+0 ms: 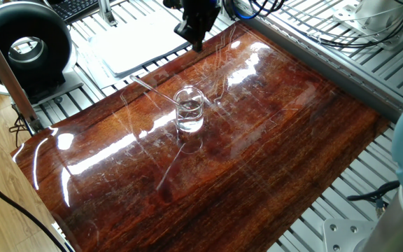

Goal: Stir the beaker with a glass rod

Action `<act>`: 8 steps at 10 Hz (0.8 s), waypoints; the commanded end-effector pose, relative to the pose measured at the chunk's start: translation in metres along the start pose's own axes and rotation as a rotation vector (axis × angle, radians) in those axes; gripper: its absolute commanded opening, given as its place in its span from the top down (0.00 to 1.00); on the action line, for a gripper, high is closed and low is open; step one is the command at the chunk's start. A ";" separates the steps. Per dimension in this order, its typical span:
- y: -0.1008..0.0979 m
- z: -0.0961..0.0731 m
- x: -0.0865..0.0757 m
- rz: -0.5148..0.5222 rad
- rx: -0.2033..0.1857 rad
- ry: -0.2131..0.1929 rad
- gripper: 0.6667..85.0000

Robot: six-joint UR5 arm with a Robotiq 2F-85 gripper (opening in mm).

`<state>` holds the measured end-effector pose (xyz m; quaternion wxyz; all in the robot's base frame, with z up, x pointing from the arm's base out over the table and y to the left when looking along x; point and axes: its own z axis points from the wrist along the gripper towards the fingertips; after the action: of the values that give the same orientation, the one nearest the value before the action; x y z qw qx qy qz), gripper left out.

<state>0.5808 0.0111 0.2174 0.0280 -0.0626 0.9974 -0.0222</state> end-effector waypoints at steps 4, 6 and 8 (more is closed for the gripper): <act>0.002 0.004 0.017 0.027 0.003 0.084 1.00; 0.007 0.009 0.015 0.032 -0.015 0.088 1.00; 0.010 0.011 0.015 0.035 -0.026 0.093 1.00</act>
<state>0.5661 0.0123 0.2081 -0.0138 -0.0482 0.9985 -0.0239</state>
